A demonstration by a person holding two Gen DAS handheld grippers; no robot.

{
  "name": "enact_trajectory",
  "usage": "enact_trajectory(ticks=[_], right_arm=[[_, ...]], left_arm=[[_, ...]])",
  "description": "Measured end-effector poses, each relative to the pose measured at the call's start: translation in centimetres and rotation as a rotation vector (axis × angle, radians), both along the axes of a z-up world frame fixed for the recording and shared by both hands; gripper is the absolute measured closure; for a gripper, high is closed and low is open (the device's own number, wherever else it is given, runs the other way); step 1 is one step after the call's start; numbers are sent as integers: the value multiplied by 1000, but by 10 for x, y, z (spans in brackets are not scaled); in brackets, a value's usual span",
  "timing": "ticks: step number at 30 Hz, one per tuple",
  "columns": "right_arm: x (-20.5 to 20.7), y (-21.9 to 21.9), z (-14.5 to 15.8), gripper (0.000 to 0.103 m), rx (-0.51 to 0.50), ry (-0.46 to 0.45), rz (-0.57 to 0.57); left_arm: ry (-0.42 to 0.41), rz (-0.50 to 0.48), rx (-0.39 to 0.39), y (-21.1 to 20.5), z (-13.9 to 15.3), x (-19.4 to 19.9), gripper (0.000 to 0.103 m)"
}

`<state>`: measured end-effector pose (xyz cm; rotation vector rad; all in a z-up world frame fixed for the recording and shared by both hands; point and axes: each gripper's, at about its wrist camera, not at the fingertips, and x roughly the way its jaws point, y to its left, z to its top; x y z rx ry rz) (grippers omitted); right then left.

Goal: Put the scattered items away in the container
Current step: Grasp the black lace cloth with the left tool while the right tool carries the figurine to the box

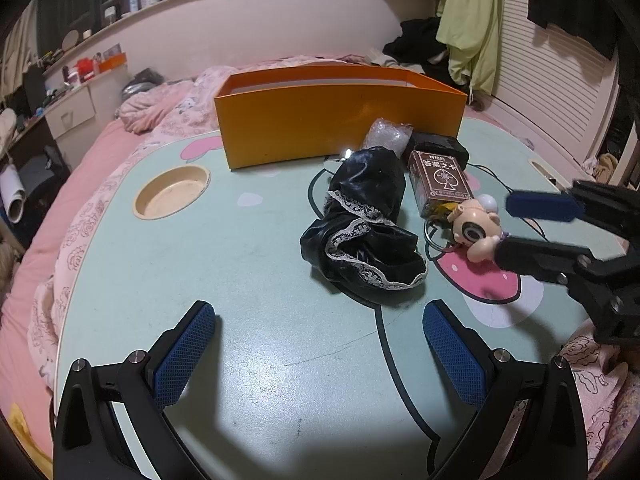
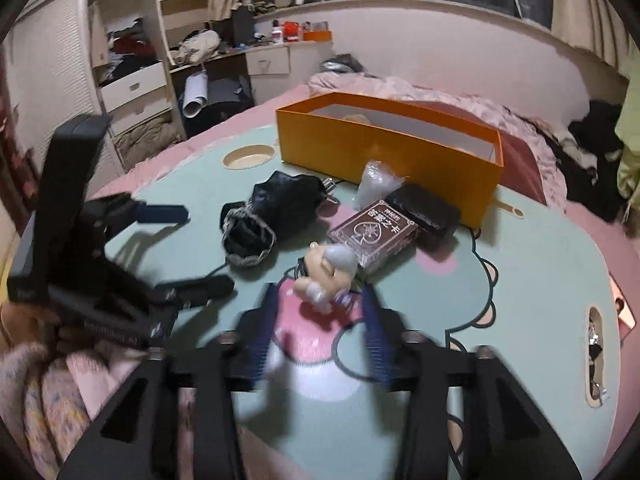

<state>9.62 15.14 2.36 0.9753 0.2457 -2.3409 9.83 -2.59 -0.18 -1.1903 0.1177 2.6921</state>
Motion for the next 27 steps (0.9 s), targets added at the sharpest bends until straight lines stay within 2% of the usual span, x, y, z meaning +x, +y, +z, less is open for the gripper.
enact_trajectory(ticks=[3,8,9,10,14,18,20,24,27], right_arm=[[-9,-11,-1,50,15,-16,0],[-24,-29,-15,50,102,-93,-11],[-24,-31,-16,60,113,-86,-12],[-24,-30,-15,65,108,-86,-7],[-13,-20,-14,65,79,-80,-9],[5,6,-7,65,26,-17,-42],[8,19,-5,65,-2,4,-72],[-3,33,-11,65,-75,-48,-117],[-8,32,-13,65,-82,-74,-129]], left_arm=[[0,0,0,0,0,0,0],[1,0,1,0,0,0,0],[1,0,2,0,0,0,0],[1,-1,3,0,0,0,0],[16,-19,19,2,6,3,0],[84,27,-64,3,20,6,0],[120,20,-58,3,32,3,0],[81,-68,49,11,48,-23,0],[16,-89,19,26,38,-52,3]])
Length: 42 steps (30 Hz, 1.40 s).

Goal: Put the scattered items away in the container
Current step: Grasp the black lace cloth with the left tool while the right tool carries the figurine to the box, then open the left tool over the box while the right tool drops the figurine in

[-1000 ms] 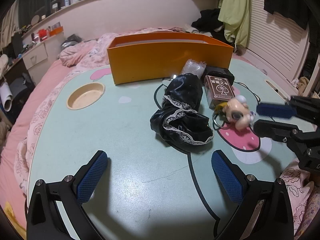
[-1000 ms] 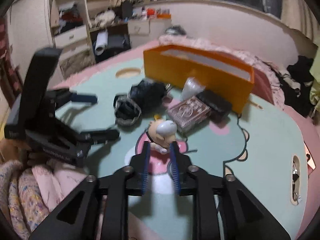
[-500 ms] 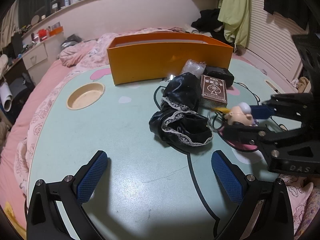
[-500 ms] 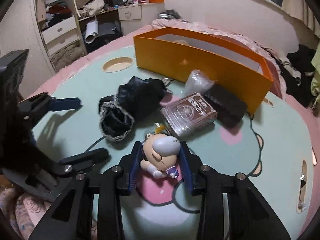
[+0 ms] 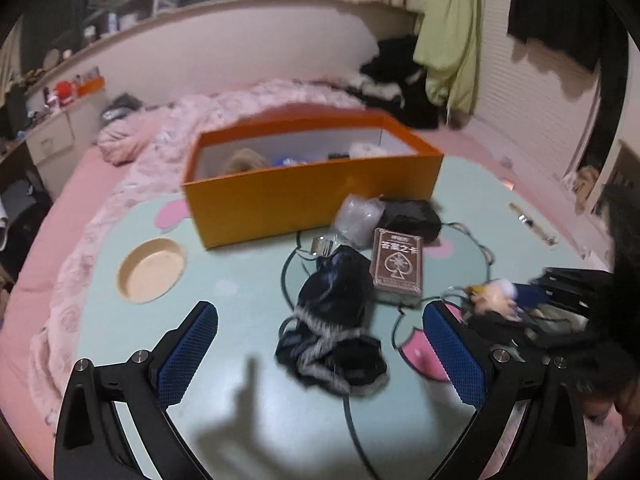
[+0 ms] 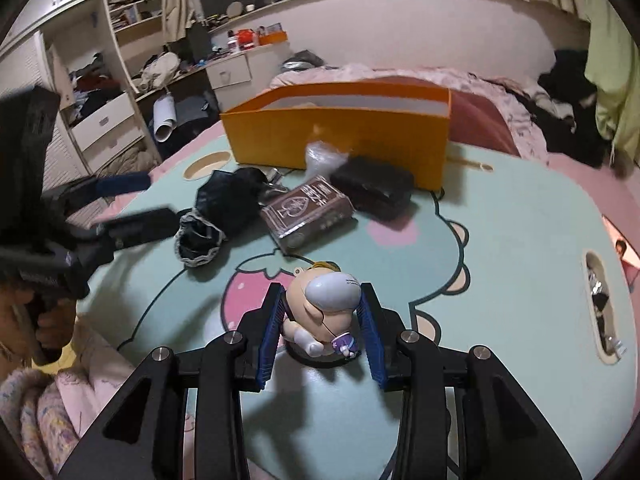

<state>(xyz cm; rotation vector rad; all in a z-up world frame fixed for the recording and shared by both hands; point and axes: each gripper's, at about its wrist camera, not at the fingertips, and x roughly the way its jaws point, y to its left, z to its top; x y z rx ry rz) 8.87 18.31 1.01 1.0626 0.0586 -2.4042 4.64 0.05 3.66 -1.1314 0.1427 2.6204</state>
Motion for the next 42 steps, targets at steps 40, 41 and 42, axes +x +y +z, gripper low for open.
enact_trajectory(ticks=[40,41,42], right_arm=[[-179,4,73,24,-52,33,-396],[-173,5,75,24,-49,52,-395],[-166,6,77,24,-47,64,-386]], left_arm=[[1,204,148,-18,56,-137,11],[1,200,159,-21,55,-131,11],[-2,192,166,-24,55,-124,11]])
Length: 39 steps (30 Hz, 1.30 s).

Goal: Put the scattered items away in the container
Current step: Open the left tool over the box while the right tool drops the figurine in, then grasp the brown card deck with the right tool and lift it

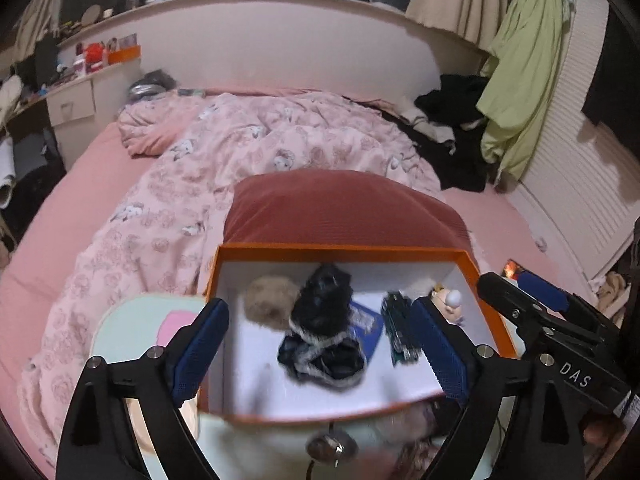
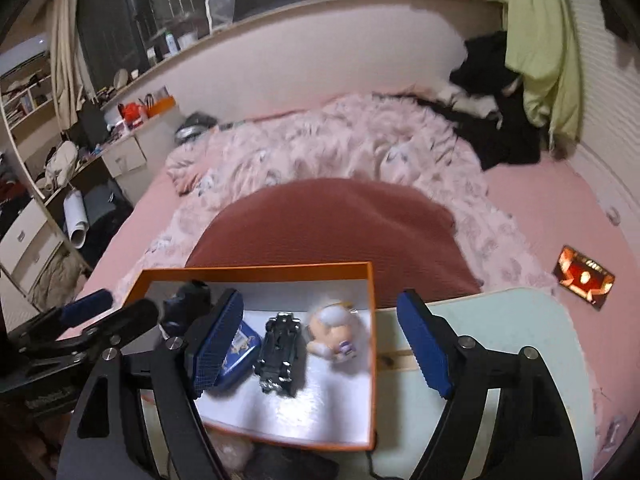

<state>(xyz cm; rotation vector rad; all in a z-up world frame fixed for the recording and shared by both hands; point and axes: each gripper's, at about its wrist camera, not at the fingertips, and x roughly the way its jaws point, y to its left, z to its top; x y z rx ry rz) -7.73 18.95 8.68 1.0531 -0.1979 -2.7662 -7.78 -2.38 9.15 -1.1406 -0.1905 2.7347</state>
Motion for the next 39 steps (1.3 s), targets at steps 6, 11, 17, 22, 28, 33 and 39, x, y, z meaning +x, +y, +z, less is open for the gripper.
enact_trajectory(ticks=[6,11,17,22,28,33,39], right_arm=[[51,10,-1,24,2,25,53],[94,10,-24,22,35,-9,76],[129,9,-51,22,60,-96,88],[127,6,-62,22,132,-127,51],[122,1,-80,3,181,-192,65],[124,-6,-84,0,218,-196,92],[129,-3,-86,0,216,-193,94]], left_arm=[[-17,-1,-39,-9,-14,72,7],[-76,-48,-106,5,-44,117,3],[-107,-52,-130,20,-68,135,3],[-158,-41,-200,27,-88,133,0],[-121,-48,-196,29,-88,138,0],[-110,-51,-193,28,-90,138,0],[-103,-52,-193,28,-92,139,0]])
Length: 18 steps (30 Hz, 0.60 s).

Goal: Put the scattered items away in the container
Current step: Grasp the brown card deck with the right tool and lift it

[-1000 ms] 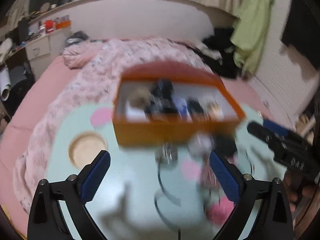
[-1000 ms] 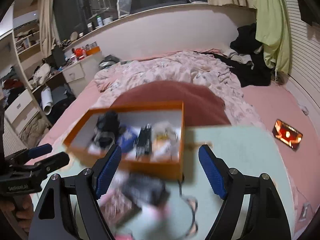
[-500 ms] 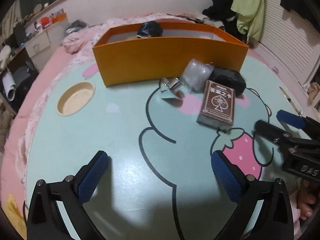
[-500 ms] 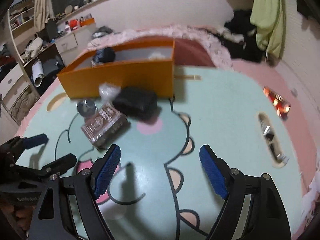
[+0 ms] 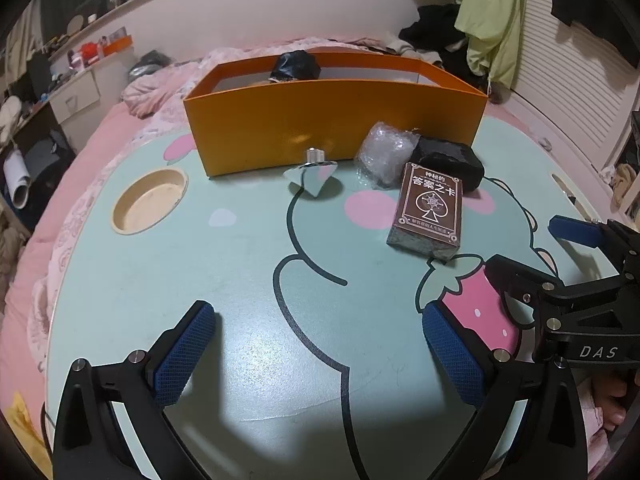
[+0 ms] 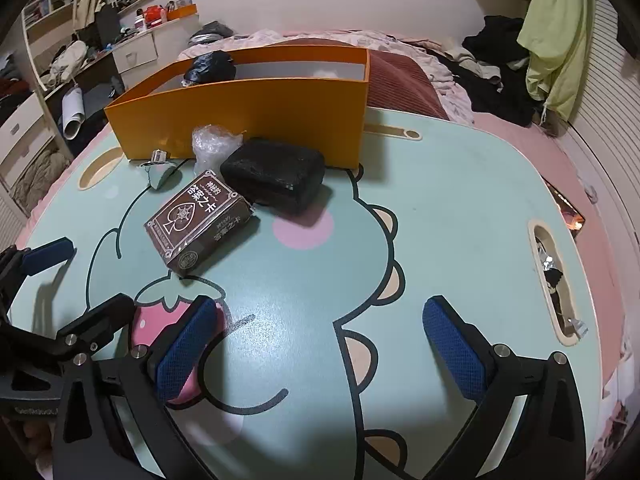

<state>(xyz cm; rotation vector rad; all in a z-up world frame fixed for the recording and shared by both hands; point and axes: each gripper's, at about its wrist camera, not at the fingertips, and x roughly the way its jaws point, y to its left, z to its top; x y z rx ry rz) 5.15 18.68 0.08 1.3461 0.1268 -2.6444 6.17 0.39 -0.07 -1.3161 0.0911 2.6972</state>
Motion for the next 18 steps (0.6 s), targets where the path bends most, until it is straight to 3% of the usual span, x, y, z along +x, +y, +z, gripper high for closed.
enact_trajectory(ticks=[7,13,18], right_arm=[[-3,2,2,0,-28,4,-6],[-8,16,15,0,-174,11,-50],[-26,-8,31,0,-266,0,-64]], left_arm=[[5,13,-4,-3,0,3,0],[3,78,-14,-14,1,9,0],[39,96,-77,-12,4,20,0]])
